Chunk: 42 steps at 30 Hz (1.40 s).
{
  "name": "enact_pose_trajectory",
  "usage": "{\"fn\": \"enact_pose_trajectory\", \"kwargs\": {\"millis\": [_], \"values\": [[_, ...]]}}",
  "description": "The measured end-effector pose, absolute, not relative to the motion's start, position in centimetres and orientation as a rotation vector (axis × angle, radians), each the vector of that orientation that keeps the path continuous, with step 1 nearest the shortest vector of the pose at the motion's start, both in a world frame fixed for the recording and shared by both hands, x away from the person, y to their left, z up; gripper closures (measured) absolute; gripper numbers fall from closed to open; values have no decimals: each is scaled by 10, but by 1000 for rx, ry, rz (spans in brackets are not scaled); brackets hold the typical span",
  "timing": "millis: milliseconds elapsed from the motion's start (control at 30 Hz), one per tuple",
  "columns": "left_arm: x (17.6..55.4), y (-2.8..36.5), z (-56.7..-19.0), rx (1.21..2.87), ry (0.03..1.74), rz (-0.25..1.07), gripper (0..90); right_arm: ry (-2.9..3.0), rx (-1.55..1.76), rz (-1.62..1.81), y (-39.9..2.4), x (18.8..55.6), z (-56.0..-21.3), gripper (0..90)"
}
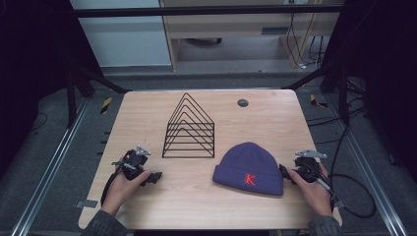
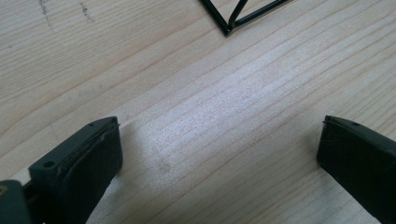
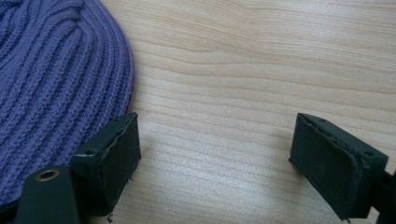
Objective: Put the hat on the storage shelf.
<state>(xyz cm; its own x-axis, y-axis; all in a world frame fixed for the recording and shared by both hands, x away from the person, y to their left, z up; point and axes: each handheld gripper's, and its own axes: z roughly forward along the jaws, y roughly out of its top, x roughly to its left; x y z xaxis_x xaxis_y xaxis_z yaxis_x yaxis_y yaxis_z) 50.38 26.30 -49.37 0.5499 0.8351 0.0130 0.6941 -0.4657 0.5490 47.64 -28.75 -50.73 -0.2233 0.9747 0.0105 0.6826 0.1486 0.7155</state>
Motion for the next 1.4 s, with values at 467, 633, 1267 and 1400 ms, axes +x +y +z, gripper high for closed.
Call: {"fn": "enact_pose_trajectory", "kwargs": {"millis": [467,633,1267,1400], "values": [[501,263,-493,2309,1221,386,0,2001,1588,818,-287,477,-504,168],[501,263,-494,2304,1217,387,0,1971,1573,820,-280,477,-492,168],[500,263,-494,2311,1207,382,0,2291,1412,782,-211,548,-434,358],[501,263,-494,2316,1201,376,0,2312,1438,815,-207,560,-436,428]]}}
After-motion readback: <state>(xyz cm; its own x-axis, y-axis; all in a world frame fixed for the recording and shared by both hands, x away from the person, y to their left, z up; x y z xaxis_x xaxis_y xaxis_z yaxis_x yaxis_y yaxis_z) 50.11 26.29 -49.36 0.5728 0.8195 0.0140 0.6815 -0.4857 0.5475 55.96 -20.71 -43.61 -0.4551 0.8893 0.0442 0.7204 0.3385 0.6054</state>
